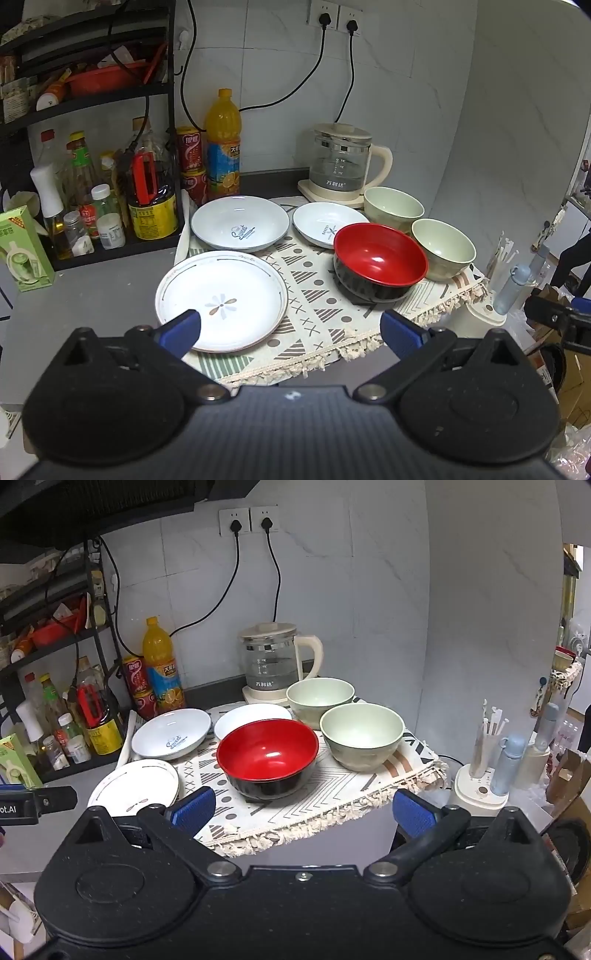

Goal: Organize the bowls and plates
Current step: 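Move both tools toward the large pale green bowl, then close both tools on the rim of the large pale green bowl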

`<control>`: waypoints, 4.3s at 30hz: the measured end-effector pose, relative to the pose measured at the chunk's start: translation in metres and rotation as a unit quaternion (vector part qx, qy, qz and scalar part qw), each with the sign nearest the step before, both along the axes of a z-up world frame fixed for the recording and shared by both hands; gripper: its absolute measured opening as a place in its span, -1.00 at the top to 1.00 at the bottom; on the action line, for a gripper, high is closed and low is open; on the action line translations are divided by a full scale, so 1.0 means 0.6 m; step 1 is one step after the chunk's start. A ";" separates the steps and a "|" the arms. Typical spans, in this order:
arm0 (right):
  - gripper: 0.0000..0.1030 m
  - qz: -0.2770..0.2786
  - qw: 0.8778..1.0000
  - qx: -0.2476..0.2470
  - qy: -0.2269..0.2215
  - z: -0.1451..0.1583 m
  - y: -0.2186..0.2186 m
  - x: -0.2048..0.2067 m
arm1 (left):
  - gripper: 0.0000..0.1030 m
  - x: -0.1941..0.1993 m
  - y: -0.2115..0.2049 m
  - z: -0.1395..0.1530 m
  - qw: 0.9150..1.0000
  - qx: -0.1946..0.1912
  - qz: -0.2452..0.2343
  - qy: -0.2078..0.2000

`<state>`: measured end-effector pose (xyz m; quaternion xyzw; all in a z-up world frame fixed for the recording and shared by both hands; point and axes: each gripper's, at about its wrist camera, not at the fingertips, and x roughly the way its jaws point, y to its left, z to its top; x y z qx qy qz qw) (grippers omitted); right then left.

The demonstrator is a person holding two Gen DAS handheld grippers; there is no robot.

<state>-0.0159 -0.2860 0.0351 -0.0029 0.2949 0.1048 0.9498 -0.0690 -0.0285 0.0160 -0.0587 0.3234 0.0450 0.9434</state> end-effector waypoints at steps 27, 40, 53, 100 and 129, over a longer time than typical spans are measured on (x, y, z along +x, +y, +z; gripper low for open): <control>-1.00 0.013 0.999 0.030 0.005 0.005 -0.014 -0.005 | -0.99 -0.022 -0.021 0.012 1.000 0.008 0.007 -0.010; -1.00 0.024 0.999 0.042 0.025 -0.007 -0.025 0.014 | -0.99 0.001 -0.033 0.005 1.000 0.009 0.017 0.001; -1.00 0.020 0.999 0.042 0.023 -0.016 -0.043 0.082 | -0.98 0.095 -0.050 -0.001 1.000 0.006 -0.003 0.001; -0.88 -0.050 0.993 0.029 0.098 -0.085 -0.101 0.390 | -0.96 0.498 -0.156 -0.073 0.987 -0.037 -0.144 0.064; -0.95 -0.123 0.976 0.035 0.178 -0.190 -0.148 0.499 | -0.53 0.671 -0.289 -0.179 0.949 -0.022 -0.283 0.137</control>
